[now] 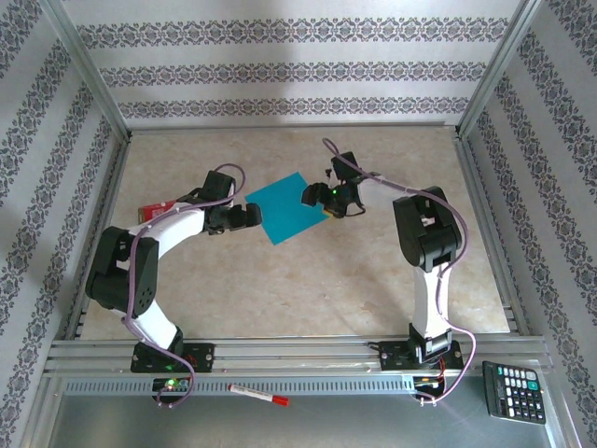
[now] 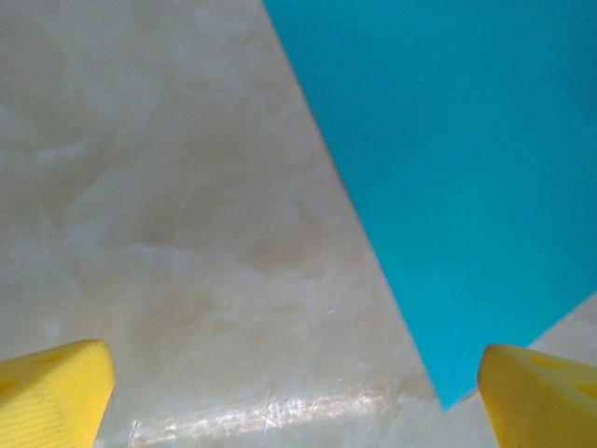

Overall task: Fold a paper plane with a square sheet of paper (pick it up from the middle)
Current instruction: Move the square sheet of paper to the center of the table, then first fold the square sheet of paper in half at the center of the table.

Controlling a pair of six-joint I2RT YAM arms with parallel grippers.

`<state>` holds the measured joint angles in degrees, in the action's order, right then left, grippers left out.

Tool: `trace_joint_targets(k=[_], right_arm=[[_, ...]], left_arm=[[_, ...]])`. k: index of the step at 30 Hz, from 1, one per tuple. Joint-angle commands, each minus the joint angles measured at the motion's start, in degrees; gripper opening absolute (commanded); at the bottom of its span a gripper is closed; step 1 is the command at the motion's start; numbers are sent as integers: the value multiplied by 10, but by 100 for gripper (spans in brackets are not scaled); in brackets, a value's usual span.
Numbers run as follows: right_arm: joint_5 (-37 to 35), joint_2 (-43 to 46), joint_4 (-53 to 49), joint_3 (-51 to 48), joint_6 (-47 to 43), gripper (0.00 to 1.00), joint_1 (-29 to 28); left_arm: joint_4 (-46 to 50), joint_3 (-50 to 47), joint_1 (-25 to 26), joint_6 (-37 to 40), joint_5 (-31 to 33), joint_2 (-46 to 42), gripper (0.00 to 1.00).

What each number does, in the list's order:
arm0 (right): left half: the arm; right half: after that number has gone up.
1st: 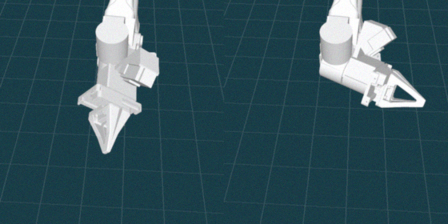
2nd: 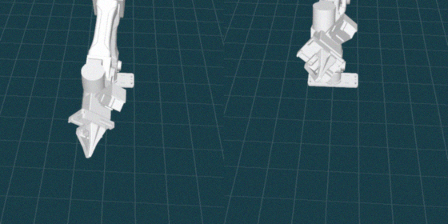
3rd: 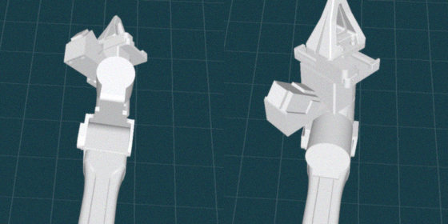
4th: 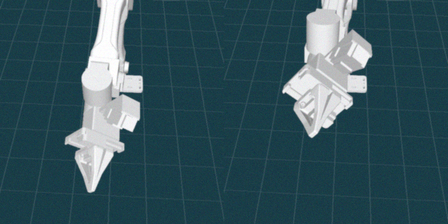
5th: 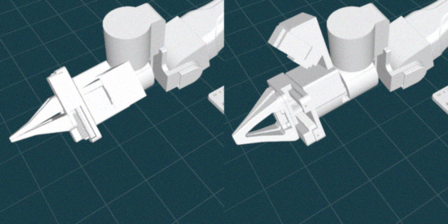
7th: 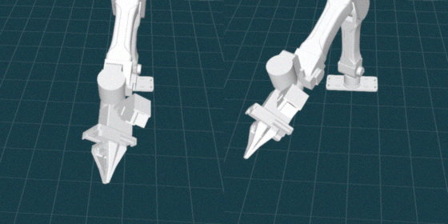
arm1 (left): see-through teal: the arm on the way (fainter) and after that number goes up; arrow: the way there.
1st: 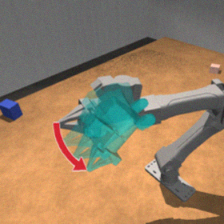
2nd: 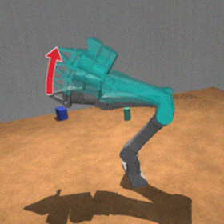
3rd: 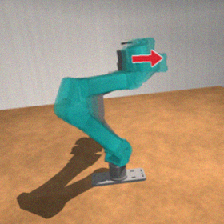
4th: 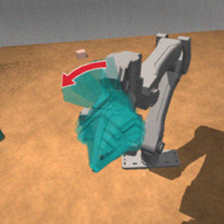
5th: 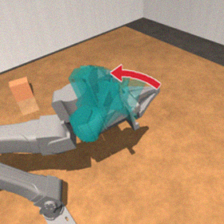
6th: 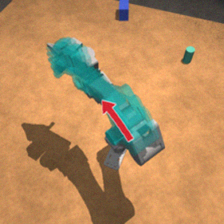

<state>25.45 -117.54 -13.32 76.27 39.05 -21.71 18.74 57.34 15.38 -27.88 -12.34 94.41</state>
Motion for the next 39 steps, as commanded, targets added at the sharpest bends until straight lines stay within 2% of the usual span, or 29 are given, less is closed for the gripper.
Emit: trace_joint_targets(k=[1,9,14,21,27,33,37,39], right_arm=[[-3,22,75,-89,104,77,-47],[-11,56,272,-199,267,78,-132],[-22,98,283,-213,245,80,-137],[-21,151,264,-247,153,81,-69],[-4,218,223,-276,92,80,13],[16,268,197,-306,63,81,88],[24,278,191,-316,55,81,112],[28,276,188,-316,51,81,115]], left_arm=[[3,-15,-1,-32,7,-40,100],[11,-39,0,-59,-22,-58,97],[2,-24,24,-79,-31,-28,91],[7,61,53,-89,-14,84,88],[49,144,66,-64,15,176,91],[163,278,84,60,52,276,92],[236,375,95,171,85,329,92],[262,410,95,187,118,332,92]])
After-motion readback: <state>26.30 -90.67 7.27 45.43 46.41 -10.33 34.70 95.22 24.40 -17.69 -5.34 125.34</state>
